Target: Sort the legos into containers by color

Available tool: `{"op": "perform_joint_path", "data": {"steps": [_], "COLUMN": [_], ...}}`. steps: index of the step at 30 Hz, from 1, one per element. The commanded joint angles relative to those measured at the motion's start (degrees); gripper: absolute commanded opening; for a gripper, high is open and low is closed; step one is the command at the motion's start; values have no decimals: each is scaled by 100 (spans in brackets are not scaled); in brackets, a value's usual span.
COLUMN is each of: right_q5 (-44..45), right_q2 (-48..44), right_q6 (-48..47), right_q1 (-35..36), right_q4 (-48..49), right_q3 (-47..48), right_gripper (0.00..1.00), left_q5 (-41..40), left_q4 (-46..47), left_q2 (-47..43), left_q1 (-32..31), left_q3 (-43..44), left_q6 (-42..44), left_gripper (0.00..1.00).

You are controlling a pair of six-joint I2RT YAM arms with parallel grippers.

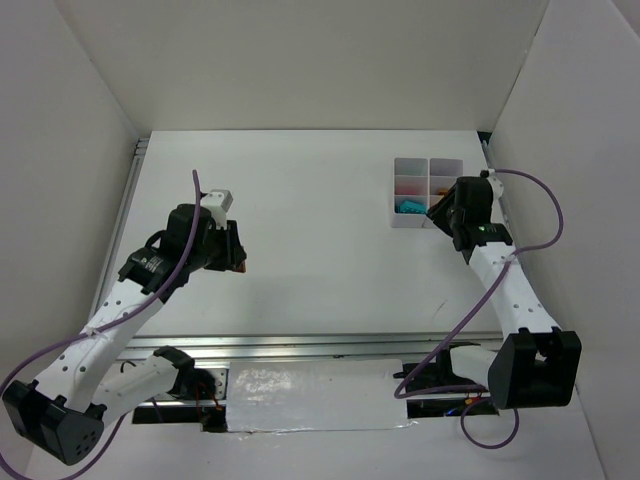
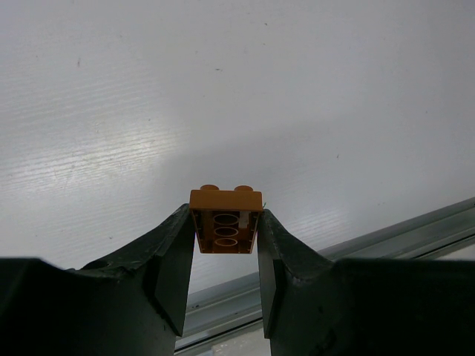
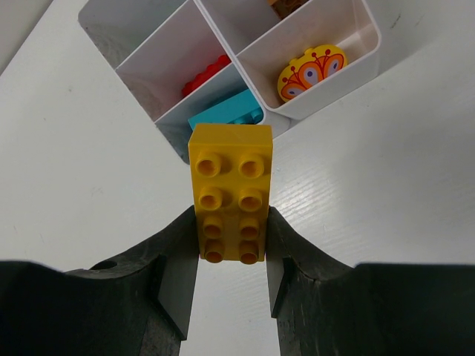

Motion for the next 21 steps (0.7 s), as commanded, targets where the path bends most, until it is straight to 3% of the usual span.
{"op": "perform_joint_path", "data": {"steps": [1,12,21], "right_q5": [-8,-244,98], "right_q2": [-120,108,1031], "right_q6": [-87,71,862], "right_q1": [-1,-378,-528], "right_q4": [201,219,393], "right_q3": [-39,162,655], "right_gripper": [0,0,0], "left_q5": [-63,-2,7], "left_q4": [125,142,142], "left_q2": [-104,-104,-192], "left_q1": [-1,-9,-1], "left_q3": [98,89,80], "left_q6": [22,22,40], "left_gripper": [0,0,0]}}
